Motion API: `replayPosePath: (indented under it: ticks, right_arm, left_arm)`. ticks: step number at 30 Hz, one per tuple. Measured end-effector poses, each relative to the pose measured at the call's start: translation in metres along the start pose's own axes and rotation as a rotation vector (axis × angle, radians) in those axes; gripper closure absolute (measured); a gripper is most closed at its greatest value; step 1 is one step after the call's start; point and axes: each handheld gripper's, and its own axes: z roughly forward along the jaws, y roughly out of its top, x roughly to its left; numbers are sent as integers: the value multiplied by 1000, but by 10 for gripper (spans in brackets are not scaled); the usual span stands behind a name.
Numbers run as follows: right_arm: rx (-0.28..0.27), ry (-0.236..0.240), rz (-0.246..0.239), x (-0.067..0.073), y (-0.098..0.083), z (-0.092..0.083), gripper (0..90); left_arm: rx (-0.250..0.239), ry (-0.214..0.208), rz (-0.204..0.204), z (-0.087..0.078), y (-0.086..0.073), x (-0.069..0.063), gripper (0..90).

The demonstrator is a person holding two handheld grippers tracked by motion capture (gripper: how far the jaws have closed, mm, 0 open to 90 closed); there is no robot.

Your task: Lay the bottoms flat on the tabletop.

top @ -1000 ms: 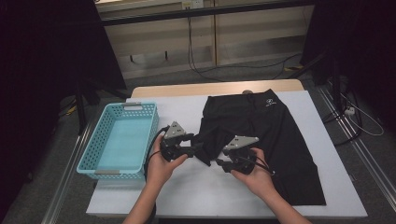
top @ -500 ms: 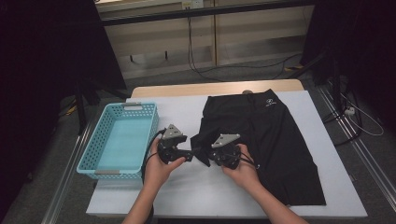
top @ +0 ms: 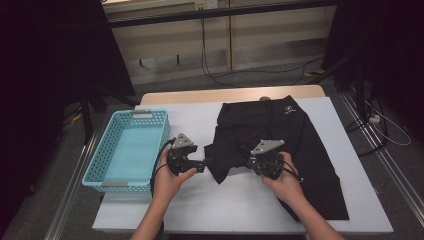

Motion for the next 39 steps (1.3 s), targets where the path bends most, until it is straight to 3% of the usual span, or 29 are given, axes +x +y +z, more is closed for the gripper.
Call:
replayPosePath:
  ticks: [4, 10, 19, 22, 26, 28, 30, 32, 39]
  right_arm:
    - [-13, 6, 14, -3, -1, -3, 873]
    - [-33, 29, 10, -2, 1, -6, 872]
    - [-54, 41, 40, -5, 1, -11, 868]
    - [-51, 42, 42, -5, 1, -10, 868]
    - [-45, 44, 37, -4, 1, -10, 868]
    - [-41, 42, 32, -3, 1, -9, 868]
    - [-38, 40, 32, -4, 1, -9, 868]
    - [-38, 41, 33, -4, 1, -9, 869]
    - [-46, 50, 25, -3, 2, -11, 868]
  left_arm:
    - [15, 4, -9, 4, -4, 2, 252]
    - [40, -33, -46, 12, -11, -1, 296]
    - [113, -38, -20, 27, -20, -9, 489]
    - [128, -33, 11, 28, -20, -11, 524]
    - [147, -57, 0, 28, -18, -15, 653]
    - [164, -93, -26, 28, -17, -15, 766]
    - [166, -84, -12, 29, -18, -16, 823]
    - [172, -98, -36, 29, -17, -16, 885]
    - [128, -98, -36, 17, -6, -16, 900]
